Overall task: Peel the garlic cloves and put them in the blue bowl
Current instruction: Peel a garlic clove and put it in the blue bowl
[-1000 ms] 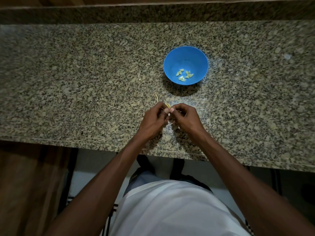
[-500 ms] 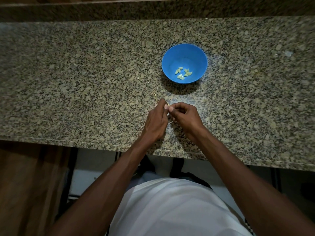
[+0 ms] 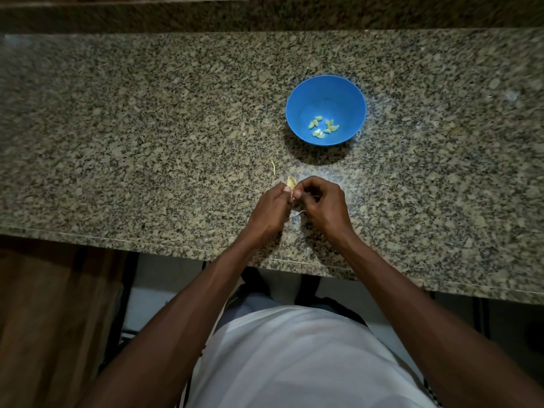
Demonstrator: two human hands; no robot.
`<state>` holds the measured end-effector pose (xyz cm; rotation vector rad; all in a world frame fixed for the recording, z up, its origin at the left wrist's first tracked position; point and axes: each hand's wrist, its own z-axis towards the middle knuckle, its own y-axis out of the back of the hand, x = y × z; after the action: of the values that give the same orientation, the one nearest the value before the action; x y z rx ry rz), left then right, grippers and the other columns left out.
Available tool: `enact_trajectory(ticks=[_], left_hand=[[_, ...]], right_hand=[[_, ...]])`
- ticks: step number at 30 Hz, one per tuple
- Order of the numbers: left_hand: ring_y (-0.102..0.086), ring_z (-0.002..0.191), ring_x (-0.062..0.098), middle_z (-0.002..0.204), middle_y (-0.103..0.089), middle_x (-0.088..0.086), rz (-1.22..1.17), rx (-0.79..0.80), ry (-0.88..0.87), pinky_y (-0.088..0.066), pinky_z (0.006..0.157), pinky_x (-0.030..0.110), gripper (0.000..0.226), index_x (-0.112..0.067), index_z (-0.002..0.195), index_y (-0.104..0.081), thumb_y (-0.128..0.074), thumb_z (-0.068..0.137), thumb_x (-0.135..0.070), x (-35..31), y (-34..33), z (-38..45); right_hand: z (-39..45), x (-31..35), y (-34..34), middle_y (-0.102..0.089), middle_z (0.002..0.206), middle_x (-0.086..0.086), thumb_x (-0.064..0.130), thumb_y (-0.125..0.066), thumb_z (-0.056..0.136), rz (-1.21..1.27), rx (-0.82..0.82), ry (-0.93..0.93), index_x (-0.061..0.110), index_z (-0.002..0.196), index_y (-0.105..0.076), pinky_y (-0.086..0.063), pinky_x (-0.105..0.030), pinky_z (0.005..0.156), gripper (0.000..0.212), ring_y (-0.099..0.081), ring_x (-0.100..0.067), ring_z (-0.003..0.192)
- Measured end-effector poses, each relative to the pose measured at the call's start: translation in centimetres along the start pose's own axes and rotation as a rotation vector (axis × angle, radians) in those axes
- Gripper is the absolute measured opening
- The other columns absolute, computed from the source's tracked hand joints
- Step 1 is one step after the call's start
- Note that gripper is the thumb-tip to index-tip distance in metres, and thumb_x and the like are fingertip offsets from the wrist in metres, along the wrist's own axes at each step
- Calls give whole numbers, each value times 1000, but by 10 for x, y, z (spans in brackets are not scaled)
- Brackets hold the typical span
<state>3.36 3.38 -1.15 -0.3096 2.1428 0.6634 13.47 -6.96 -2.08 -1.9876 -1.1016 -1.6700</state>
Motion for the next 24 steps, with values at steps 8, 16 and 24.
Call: enact_trajectory(ticks=[8, 16, 24], left_hand=[[-33, 50, 5, 62, -42, -10, -343, 104, 199, -27, 46, 19, 18, -9, 113, -53, -37, 112, -18, -12, 1, 2], [-69, 87, 15, 97, -70, 4, -17, -151, -116, -59, 78, 40, 24, -10, 105, -55, -45, 112, -31, -7, -4, -6], [-67, 63, -4, 81, -72, -1, -73, -314, -76, -51, 57, 14, 14, -9, 104, -63, -57, 108, -21, -7, -7, -7]], right_hand=[[0, -3, -3, -76, 84, -5, 5, -72, 94, 26, -41, 5, 7, 91, -75, -54, -15, 66, 5, -73, -10, 77], [-3, 1, -10, -79, 93, -14, 12, -76, 96, 488, -60, -345, 2, 102, -75, -60, -37, 76, 12, -72, -20, 80], [-5, 6, -2, -78, 87, -19, 10, -78, 94, 359, -36, -174, 1, 101, -76, -65, -40, 76, 12, -77, -25, 79]])
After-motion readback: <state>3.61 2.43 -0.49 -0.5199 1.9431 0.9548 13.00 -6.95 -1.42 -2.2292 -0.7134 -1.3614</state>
